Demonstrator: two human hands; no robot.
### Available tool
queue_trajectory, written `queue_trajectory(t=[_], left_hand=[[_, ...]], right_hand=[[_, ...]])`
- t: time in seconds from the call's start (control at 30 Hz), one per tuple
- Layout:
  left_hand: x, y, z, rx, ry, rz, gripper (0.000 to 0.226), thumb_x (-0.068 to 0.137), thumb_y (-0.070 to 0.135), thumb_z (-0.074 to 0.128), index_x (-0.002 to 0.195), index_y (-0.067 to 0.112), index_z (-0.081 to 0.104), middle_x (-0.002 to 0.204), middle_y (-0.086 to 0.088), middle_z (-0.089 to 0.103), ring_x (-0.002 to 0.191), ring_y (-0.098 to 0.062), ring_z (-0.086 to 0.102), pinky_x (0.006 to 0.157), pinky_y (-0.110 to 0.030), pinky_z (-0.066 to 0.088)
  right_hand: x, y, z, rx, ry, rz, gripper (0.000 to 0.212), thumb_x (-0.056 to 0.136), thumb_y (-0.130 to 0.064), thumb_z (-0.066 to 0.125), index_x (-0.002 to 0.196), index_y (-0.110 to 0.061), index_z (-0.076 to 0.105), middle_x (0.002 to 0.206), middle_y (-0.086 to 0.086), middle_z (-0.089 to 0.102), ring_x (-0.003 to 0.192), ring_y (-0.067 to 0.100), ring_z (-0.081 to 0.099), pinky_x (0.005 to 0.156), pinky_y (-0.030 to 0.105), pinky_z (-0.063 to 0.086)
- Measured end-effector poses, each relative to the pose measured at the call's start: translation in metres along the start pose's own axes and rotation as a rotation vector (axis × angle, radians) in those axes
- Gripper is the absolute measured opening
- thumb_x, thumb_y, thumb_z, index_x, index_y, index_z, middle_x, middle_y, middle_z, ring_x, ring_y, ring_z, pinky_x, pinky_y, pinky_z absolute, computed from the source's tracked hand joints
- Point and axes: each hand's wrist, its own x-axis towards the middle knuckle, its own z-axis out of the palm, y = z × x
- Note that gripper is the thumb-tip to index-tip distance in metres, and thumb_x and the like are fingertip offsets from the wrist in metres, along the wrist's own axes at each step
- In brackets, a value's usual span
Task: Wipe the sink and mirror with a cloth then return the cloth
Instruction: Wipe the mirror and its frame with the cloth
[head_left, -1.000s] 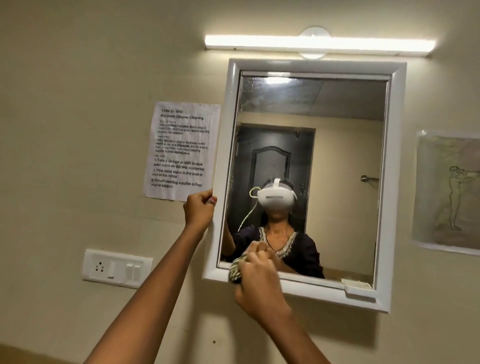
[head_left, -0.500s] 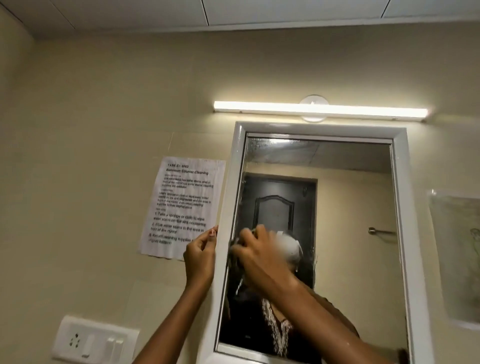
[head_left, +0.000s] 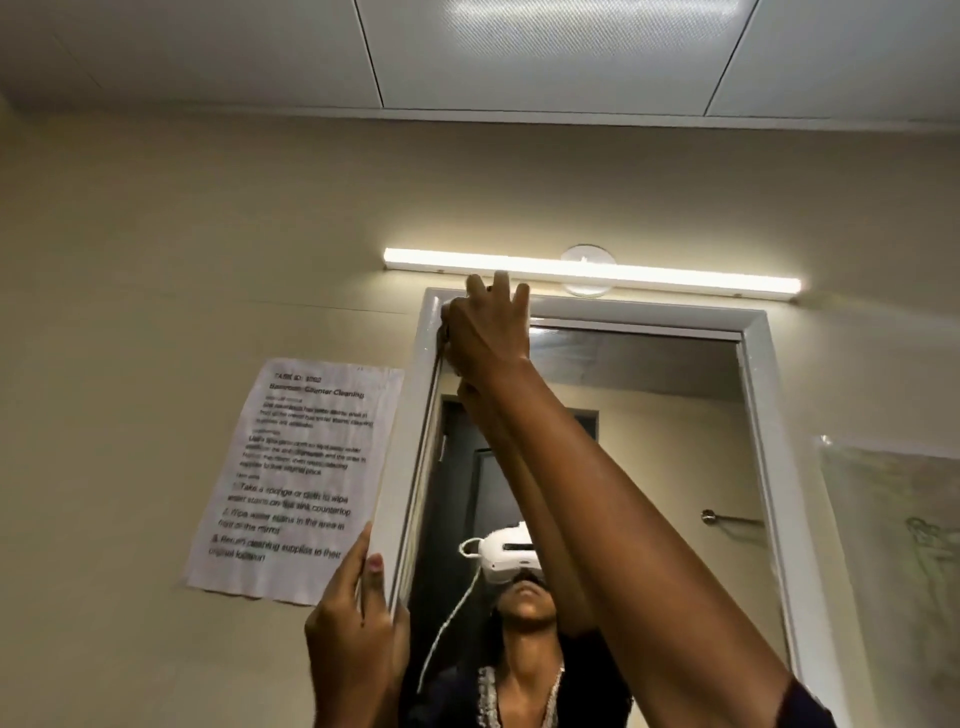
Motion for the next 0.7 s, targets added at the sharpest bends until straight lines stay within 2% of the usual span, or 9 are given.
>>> queue_trajectory(t=[0.13,0.3,0.4,0.47,0.6,0.7], left_hand=[[-0.001,-0.001,-0.002,0.028,0.001,0.044,0.035,0.090,0.010,0.053,0.125,0.008,0.058,0.130,-0.019,0.058,0.116,-0.037,0.055,0.092,-0.031,0.038],[0.000,-0.005,-0.002,0.061,-0.003,0.083,0.036,0.091,0.011,0.052,0.127,0.008,0.056,0.131,-0.021,0.056,0.116,-0.039,0.055,0.091,-0.035,0.041],[0.001,-0.009,0.000,0.087,0.019,0.135,0.035,0.091,0.012,0.051,0.125,0.005,0.056,0.124,-0.024,0.061,0.109,-0.040,0.060,0.084,-0.037,0.046],[0.000,-0.011,0.001,0.100,0.030,0.149,0.034,0.092,0.012,0.051,0.124,0.003,0.057,0.116,-0.025,0.065,0.101,-0.040,0.063,0.079,-0.033,0.044],[-0.001,-0.013,0.001,0.103,0.025,0.157,0.033,0.094,0.013,0.048,0.124,0.002,0.056,0.119,-0.025,0.064,0.107,-0.040,0.061,0.086,-0.032,0.040],[-0.003,-0.015,-0.001,0.109,0.016,0.162,0.034,0.095,0.015,0.046,0.126,0.001,0.055,0.124,-0.024,0.061,0.114,-0.037,0.058,0.094,-0.032,0.040]], right_hand=[[-0.014,0.036,-0.006,0.009,-0.046,0.094,0.033,0.086,-0.033,0.056,0.111,-0.013,0.061,0.125,0.013,0.055,0.125,0.035,0.039,0.102,0.051,0.031],[-0.049,0.125,-0.018,0.026,-0.104,0.423,0.036,0.080,-0.037,0.056,0.107,-0.013,0.061,0.118,0.014,0.059,0.120,0.036,0.043,0.101,0.052,0.029],[-0.083,0.189,-0.031,-0.010,-0.104,0.639,0.034,0.076,-0.035,0.059,0.105,-0.017,0.064,0.116,0.016,0.061,0.118,0.037,0.046,0.103,0.052,0.028],[-0.099,0.219,-0.040,0.006,-0.120,0.739,0.033,0.079,-0.031,0.057,0.108,-0.018,0.063,0.116,0.018,0.061,0.116,0.038,0.048,0.100,0.049,0.030],[-0.107,0.217,-0.043,0.017,-0.197,0.658,0.032,0.079,-0.026,0.056,0.109,-0.015,0.061,0.111,0.018,0.063,0.107,0.039,0.055,0.098,0.047,0.034],[-0.126,0.206,-0.046,0.083,-0.203,0.693,0.036,0.078,-0.023,0.055,0.112,-0.010,0.060,0.112,0.020,0.062,0.106,0.041,0.056,0.098,0.047,0.036]])
